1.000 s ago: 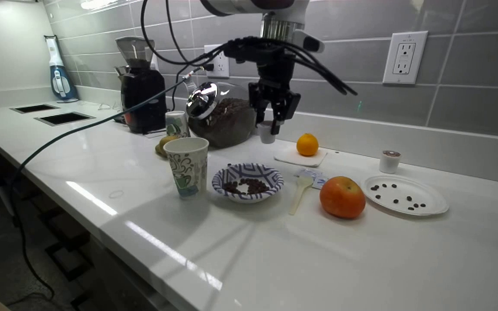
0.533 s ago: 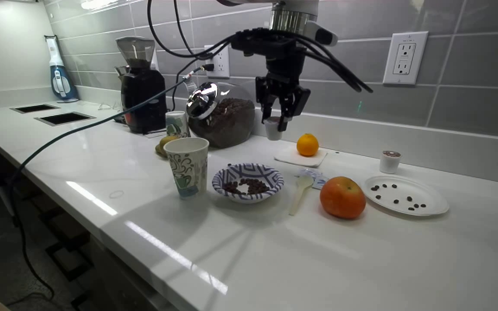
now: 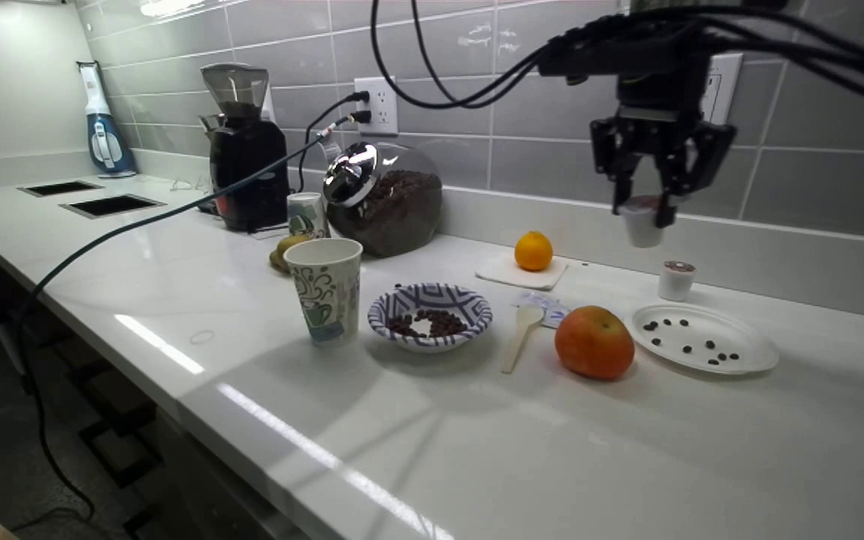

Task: Move the two small white containers and place them under the socket on the right

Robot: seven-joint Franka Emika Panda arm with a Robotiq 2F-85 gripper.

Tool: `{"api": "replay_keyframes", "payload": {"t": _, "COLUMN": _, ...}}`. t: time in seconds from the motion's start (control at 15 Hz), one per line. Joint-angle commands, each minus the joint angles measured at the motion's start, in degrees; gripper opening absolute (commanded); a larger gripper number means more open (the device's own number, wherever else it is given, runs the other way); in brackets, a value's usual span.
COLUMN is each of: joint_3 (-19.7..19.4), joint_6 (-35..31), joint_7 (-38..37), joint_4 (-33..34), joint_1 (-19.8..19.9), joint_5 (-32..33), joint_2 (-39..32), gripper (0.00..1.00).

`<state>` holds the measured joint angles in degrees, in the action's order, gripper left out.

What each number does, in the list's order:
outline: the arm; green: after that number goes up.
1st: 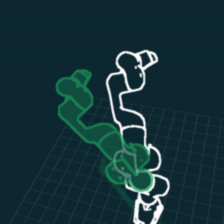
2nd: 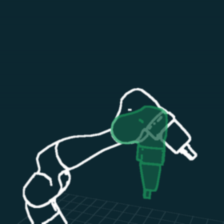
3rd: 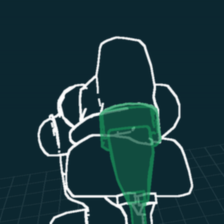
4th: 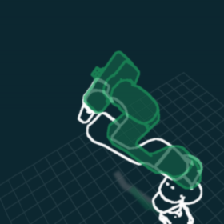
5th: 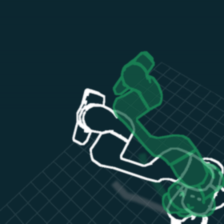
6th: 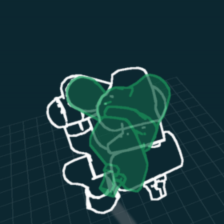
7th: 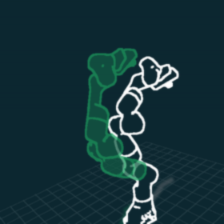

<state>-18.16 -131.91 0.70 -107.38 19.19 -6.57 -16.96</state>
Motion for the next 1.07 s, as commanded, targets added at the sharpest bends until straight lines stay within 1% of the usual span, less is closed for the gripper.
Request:
{"api": "replay_keyframes", "payload": {"t": 0.0, "joint_3": -3.0, "joint_6": 2.1, "joint_7": -2.8, "joint_4": 11.0, "joint_1": 3.6, "joint_5": 3.6, "joint_2": -7.8, "gripper": 0.28}}
{"api": "replay_keyframes", "payload": {"t": 0.07, "joint_3": -1.3, "joint_6": 0.4, "joint_7": -0.7, "joint_4": 4.6, "joint_1": 3.1, "joint_5": 2.0, "joint_2": -3.1, "gripper": 0.28}}
{"api": "replay_keyframes", "payload": {"t": 0.13, "joint_3": -1.6, "joint_6": 0.3, "joint_7": -0.5, "joint_4": 5.8, "joint_1": 4.0, "joint_5": 2.2, "joint_2": -4.0, "gripper": 0.53}}
{"api": "replay_keyframes", "payload": {"t": 0.4, "joint_3": -1.0, "joint_6": 0.3, "joint_7": -0.5, "joint_4": 5.7, "joint_1": 3.8, "joint_5": 2.1, "joint_2": -4.2, "gripper": 0.53}}
{"api": "replay_keyframes", "payload": {"t": 0.47, "joint_3": -0.9, "joint_6": 0.3, "joint_7": -0.5, "joint_4": 5.7, "joint_1": 3.7, "joint_5": 2.1, "joint_2": -4.2, "gripper": 0.28}}
{"api": "replay_keyframes", "payload": {"t": 0.53, "joint_3": -0.3, "joint_6": 1.1, "joint_7": 1.9, "joint_4": 6.8, "joint_1": 4.6, "joint_5": 1.0, "joint_2": -4.7, "gripper": 0.28}}
{"api": "replay_keyframes", "payload": {"t": 0.6, "joint_3": -0.9, "joint_6": 0.0, "joint_7": 2.9, "joint_4": 8.5, "joint_1": 4.8, "joint_5": 2.8, "joint_2": -6.2, "gripper": 0.28}}
{"api": "replay_keyframes", "payload": {"t": 0.73, "joint_3": -0.3, "joint_6": 1.9, "joint_7": 7.8, "joint_4": 12.2, "joint_1": 6.4, "joint_5": 2.7, "joint_2": -8.1, "gripper": 0.28}}
{"api": "replay_keyframes", "payload": {"t": 1.0, "joint_3": 2.4, "joint_6": 5.4, "joint_7": 18.6, "joint_4": 21.3, "joint_1": 10.7, "joint_5": 0.7, "joint_2": -13.6, "gripper": 0.28}}
